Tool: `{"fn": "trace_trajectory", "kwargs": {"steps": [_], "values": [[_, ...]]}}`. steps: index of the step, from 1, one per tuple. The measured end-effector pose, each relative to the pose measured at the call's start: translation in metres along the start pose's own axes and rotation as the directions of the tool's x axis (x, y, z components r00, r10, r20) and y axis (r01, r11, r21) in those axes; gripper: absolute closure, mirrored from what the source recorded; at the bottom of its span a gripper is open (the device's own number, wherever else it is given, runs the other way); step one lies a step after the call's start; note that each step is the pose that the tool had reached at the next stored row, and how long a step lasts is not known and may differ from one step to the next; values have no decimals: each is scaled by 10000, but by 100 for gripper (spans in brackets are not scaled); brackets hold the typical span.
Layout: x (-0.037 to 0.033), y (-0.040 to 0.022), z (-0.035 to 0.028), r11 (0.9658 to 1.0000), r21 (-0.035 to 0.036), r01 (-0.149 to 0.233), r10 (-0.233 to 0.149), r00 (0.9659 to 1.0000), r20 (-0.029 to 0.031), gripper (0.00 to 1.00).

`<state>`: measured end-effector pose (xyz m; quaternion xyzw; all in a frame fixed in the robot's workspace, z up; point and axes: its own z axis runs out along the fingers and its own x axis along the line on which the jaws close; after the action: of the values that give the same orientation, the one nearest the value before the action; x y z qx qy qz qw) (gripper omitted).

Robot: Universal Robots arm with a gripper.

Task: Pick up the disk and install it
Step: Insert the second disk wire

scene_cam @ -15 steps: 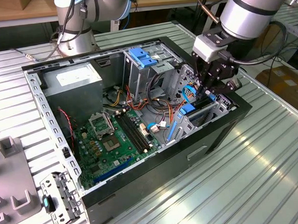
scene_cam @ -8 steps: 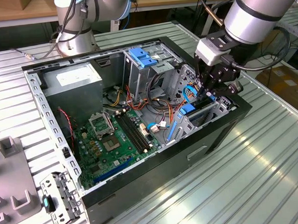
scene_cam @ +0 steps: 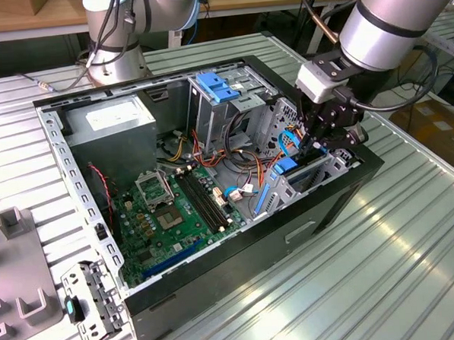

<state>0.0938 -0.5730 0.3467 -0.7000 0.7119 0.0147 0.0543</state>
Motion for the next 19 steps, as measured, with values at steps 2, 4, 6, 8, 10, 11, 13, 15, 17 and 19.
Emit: {"fn": "trace_trajectory", "kwargs": {"steps": [2, 4, 6, 8, 10, 11, 13, 15, 17, 19], "values": [[1, 4, 2, 10000, 63, 5, -5, 10000, 6, 84], [0, 8, 1, 9999, 141, 14, -14, 10000, 8, 84], [0, 10, 0, 9999, 163, 18, -18, 10000, 7, 84], [0, 12, 5, 9999, 164, 16, -16, 10000, 8, 84], [2, 13, 21, 9999, 164, 16, -17, 10000, 6, 84], [4, 13, 36, 9999, 164, 17, -17, 10000, 3, 84], [5, 15, 54, 9999, 164, 16, -16, 10000, 3, 84], [6, 15, 56, 9999, 164, 16, -16, 10000, 6, 84], [6, 15, 57, 9999, 164, 16, -17, 10000, 6, 84], [6, 15, 59, 9999, 165, 16, -16, 10000, 12, 84]]}}
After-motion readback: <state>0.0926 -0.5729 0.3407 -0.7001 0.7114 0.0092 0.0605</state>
